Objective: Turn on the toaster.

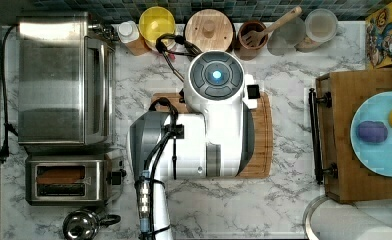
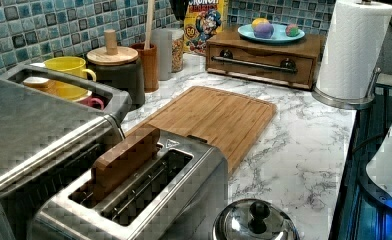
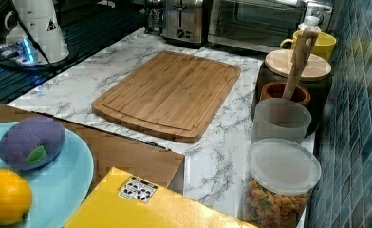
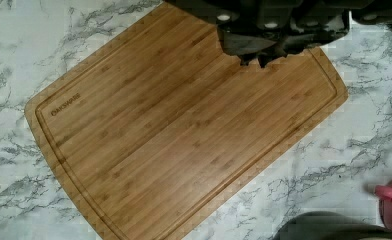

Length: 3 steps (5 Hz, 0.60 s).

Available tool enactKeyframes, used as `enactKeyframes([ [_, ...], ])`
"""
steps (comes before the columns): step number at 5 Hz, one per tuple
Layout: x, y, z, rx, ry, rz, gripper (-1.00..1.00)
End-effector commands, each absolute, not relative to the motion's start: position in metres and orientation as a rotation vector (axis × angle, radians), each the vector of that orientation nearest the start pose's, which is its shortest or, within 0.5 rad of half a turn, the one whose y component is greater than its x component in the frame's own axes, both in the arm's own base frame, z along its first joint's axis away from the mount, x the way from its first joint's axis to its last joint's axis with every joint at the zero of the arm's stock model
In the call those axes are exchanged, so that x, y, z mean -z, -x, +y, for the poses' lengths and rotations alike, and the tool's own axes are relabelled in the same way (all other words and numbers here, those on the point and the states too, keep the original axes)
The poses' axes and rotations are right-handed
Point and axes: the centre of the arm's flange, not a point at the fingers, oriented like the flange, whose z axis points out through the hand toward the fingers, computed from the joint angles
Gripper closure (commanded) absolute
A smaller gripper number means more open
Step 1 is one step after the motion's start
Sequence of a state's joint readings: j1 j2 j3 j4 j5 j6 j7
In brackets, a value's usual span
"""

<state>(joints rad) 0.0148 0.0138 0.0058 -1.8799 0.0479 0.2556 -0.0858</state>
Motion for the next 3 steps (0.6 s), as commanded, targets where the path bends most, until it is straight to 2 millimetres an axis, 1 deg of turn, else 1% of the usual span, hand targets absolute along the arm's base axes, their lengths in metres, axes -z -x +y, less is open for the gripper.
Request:
enactKeyframes([
  [1, -0.492, -0.558, 0.022, -0.119, 2.95, 1.01, 1.0],
  [3, -0.493, -0.515, 0.095, -0.05, 3.008, 0.615, 1.0],
])
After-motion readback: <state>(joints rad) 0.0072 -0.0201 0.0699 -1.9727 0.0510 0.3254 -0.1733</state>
